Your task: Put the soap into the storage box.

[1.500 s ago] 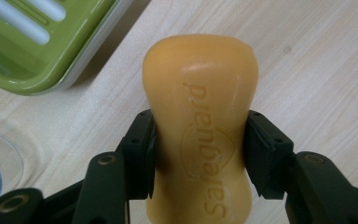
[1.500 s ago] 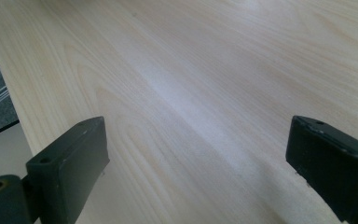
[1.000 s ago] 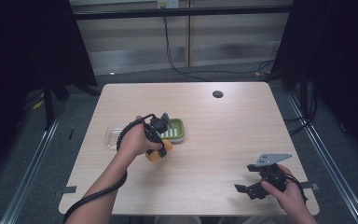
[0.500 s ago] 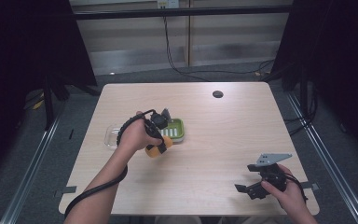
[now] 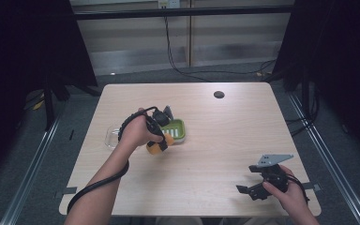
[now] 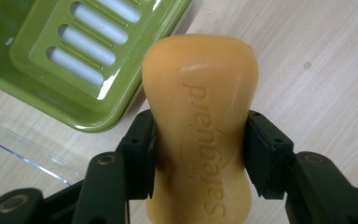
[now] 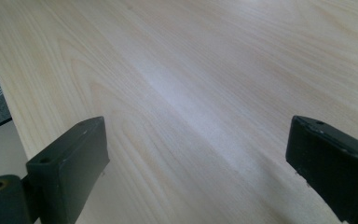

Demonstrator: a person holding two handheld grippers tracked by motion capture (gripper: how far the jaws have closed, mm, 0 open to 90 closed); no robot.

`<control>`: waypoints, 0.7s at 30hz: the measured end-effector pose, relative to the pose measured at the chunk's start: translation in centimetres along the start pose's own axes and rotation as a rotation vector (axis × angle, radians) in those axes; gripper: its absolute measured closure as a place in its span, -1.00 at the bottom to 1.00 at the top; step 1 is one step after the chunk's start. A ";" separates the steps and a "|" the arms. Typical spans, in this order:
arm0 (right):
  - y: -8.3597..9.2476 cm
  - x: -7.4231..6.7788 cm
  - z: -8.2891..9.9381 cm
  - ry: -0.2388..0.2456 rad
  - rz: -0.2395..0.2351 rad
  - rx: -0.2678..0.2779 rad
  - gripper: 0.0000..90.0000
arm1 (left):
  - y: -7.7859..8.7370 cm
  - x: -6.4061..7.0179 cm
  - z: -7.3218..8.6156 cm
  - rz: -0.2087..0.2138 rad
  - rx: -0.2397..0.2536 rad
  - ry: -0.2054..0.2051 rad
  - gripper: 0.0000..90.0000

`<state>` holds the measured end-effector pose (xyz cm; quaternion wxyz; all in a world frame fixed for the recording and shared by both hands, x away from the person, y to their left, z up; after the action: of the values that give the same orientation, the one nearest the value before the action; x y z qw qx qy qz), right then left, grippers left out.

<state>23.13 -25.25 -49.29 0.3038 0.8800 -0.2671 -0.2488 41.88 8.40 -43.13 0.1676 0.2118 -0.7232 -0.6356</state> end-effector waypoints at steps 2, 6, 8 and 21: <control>0.0 0.0 0.0 -0.002 0.000 0.000 -0.88 | 0.1 -0.1 -0.1 0.012 0.004 0.007 0.11; -0.1 0.0 0.0 -0.003 0.000 -0.001 -0.88 | 0.2 -0.2 -0.4 0.009 0.009 0.007 0.11; -0.1 0.0 0.0 -0.003 0.000 0.000 -0.88 | 0.3 -0.3 -0.5 0.004 0.007 0.000 0.11; -0.1 0.1 0.0 -0.006 -0.004 0.004 -0.88 | 0.6 -1.1 -1.2 -0.012 -0.016 -0.037 0.11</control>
<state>23.19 -25.26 -49.40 0.3007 0.8803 -0.2669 -0.2517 43.38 7.99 -42.34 0.1520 0.2032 -0.7198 -0.6461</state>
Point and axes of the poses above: each handheld gripper's, and its own axes: y roughly backward along the jaws, z roughly out of its underside, x roughly to its right, the point moved 2 cm from there along -y, roughly forward along the jaws, and after that the axes turned 8 degrees about -z, right-handed, at the moved point
